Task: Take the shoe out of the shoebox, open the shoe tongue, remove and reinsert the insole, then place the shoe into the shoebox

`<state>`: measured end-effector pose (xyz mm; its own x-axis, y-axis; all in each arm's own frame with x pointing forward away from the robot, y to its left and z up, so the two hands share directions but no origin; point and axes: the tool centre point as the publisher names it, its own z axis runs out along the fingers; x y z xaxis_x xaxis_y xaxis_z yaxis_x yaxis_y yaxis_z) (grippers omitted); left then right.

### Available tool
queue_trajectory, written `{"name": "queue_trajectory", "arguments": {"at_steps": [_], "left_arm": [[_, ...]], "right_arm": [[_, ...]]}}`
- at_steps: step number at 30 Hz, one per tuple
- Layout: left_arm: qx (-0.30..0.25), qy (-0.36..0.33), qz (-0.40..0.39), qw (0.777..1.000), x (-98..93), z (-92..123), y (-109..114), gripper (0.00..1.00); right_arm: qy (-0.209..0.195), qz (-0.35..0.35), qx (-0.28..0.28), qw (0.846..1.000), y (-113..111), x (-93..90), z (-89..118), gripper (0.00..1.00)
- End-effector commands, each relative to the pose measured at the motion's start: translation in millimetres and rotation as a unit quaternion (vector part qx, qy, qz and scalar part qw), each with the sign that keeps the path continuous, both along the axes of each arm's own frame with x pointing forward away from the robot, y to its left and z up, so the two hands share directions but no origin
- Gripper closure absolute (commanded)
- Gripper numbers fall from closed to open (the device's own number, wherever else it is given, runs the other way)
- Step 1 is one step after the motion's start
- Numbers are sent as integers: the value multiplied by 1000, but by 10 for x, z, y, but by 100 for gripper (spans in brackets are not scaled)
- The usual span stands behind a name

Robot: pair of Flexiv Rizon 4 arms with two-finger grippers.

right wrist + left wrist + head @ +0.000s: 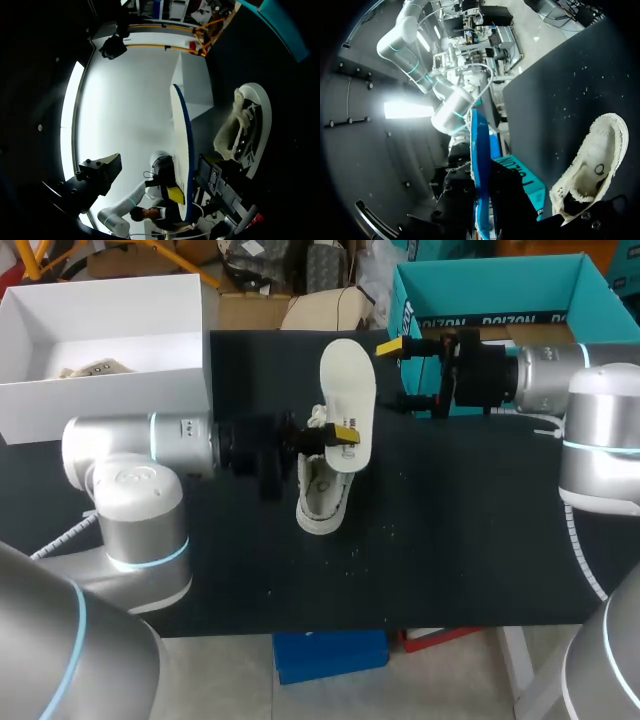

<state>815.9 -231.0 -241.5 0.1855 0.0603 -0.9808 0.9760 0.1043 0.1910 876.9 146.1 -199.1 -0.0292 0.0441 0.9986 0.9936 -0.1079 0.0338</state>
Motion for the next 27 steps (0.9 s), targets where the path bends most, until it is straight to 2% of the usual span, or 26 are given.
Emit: {"name": "queue_trajectory", "arguments": {"at_steps": [1,9,18,19,20,25,27], "left_arm": [[2,1,-2,1000,13,6,-27,100],[1,6,-7,1000,0,-3,-32,100],[1,6,-7,1000,0,-3,-32,100],[1,6,-7,1000,0,-3,-32,100],[1,6,-7,1000,0,-3,-32,100],[1,6,-7,1000,0,-3,-32,100],[1,6,-7,1000,0,-3,-32,100]], "right_arm": [[0,-1,0,1000,15,-2,-6,0],[0,-1,0,1000,15,-2,-6,0],[-10,31,-6,999,95,-47,-168,0],[-12,36,-6,999,119,-54,-201,38],[-10,42,-8,999,142,-61,-234,47],[-8,67,-22,998,276,-109,-374,56],[-6,69,-22,997,309,-127,-408,57]]}}
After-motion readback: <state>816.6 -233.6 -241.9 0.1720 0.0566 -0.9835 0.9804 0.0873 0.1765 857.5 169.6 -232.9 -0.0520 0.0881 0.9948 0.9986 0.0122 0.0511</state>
